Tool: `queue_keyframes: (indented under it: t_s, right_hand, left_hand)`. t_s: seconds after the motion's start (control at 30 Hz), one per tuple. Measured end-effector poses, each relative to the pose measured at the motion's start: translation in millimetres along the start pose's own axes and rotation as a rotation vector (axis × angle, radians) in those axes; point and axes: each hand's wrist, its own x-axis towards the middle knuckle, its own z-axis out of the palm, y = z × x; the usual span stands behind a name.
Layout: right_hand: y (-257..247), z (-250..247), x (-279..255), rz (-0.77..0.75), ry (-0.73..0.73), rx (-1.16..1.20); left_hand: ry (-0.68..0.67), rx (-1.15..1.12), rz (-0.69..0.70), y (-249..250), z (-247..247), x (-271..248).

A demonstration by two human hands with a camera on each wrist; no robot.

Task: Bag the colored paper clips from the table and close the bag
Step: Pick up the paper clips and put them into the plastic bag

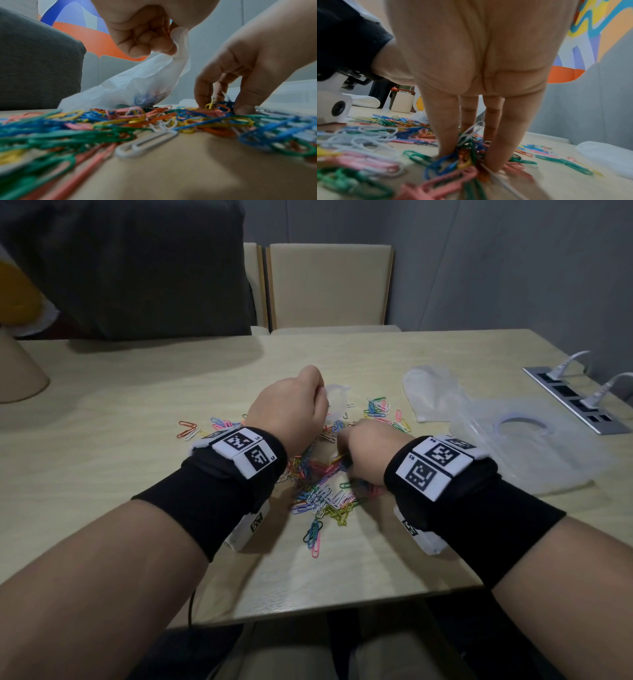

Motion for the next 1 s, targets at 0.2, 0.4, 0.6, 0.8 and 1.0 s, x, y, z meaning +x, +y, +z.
queue_keyframes:
  t_s: [0.2,0.4,0.6,0.8,1.0]
  right_hand:
    - [12,0,1,0.092,0.005,0.08]
    - [20,-5,-1,0.218,0.118,0.362]
    - [26,-21,0,0.321,0.261,1.145]
    - [22,-36,3,0.251,0.315,1.648]
    - [11,-33,10,0.264,0.217,1.854]
  left_hand:
    - [-0.011,0.004,-0.004,0,1,0]
    - [-0.014,0.01,0.003,0,1,0]
    - [-0.011,0.022,0.004,-1,2,1]
    - [-0.021,0.007,0.011,0,2,1]
    - [-0.015,-0.073,0.028,1,3,-1]
